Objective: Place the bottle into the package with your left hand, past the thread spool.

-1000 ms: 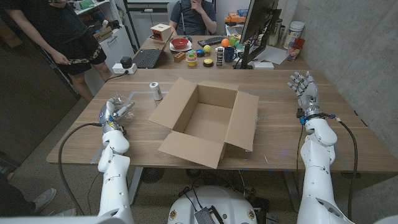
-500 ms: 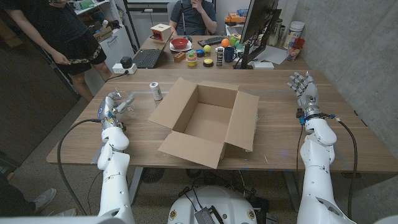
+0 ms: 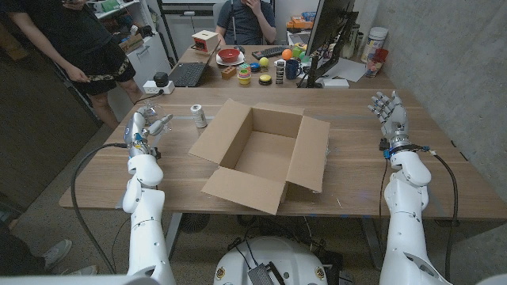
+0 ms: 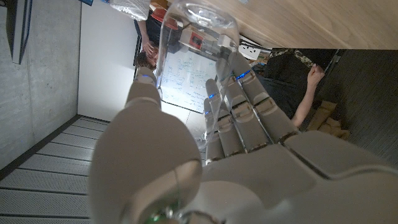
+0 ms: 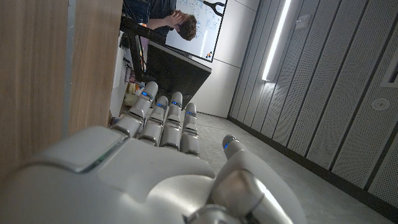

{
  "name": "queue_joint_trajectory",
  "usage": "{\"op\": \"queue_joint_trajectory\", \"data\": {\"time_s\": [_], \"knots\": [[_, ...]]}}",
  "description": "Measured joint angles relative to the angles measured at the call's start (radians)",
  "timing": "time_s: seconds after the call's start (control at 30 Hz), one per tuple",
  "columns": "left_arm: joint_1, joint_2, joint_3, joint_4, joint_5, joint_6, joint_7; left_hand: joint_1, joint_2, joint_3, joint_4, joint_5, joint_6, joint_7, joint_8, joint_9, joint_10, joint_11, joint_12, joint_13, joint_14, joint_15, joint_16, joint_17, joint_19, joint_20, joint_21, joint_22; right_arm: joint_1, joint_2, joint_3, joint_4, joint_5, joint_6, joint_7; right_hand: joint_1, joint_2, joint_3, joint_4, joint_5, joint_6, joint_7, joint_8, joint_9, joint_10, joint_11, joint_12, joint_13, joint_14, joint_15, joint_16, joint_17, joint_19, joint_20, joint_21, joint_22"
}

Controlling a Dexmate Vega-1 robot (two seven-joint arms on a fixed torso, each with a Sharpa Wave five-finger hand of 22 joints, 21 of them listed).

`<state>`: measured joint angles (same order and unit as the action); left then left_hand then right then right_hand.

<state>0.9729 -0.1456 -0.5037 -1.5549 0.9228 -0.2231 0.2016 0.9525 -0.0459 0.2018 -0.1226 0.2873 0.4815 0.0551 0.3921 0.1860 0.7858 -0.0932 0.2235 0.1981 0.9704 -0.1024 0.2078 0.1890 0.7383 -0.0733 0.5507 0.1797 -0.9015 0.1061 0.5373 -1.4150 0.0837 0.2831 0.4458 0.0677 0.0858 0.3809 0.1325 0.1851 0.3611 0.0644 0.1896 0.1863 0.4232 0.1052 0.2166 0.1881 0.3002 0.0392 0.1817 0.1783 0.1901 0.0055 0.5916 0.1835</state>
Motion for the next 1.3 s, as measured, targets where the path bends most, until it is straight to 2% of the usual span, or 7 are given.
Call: {"op": "queue_joint_trajectory", "data": {"time_s": [0.53,1.3], "knots": [[0.007,-0.035,0.004,-0.095,-0.009,-0.044,-0.068,0.008,-0.008,0.000,0.000,-0.007,0.009,-0.002,-0.014,0.000,0.009,-0.001,-0.006,0.000,0.000,0.000,-0.002,0.000,0.000,0.000,-0.004,0.000,-0.016,0.000,0.006,-0.023,0.010,0.000,0.001,0.000,0.000,0.000,0.000,0.000,0.000,0.000,0.000,0.000,0.000,0.000,0.000,0.000,0.000,0.000,0.000,-0.002,0.000,0.000,-0.003,0.000],[-0.011,-0.067,-0.020,-0.175,-0.132,-0.125,-0.303,0.008,-0.008,0.000,0.000,-0.007,0.019,-0.005,-0.033,0.000,0.013,-0.002,-0.018,0.005,0.000,0.000,-0.009,-0.001,-0.003,-0.003,-0.011,0.000,-0.038,0.000,0.019,-0.052,0.027,0.008,-0.004,0.000,0.000,0.000,0.000,0.000,0.005,0.005,0.000,0.000,0.006,0.006,0.000,0.000,0.000,0.000,0.000,-0.001,0.006,-0.006,-0.003,0.000]]}}
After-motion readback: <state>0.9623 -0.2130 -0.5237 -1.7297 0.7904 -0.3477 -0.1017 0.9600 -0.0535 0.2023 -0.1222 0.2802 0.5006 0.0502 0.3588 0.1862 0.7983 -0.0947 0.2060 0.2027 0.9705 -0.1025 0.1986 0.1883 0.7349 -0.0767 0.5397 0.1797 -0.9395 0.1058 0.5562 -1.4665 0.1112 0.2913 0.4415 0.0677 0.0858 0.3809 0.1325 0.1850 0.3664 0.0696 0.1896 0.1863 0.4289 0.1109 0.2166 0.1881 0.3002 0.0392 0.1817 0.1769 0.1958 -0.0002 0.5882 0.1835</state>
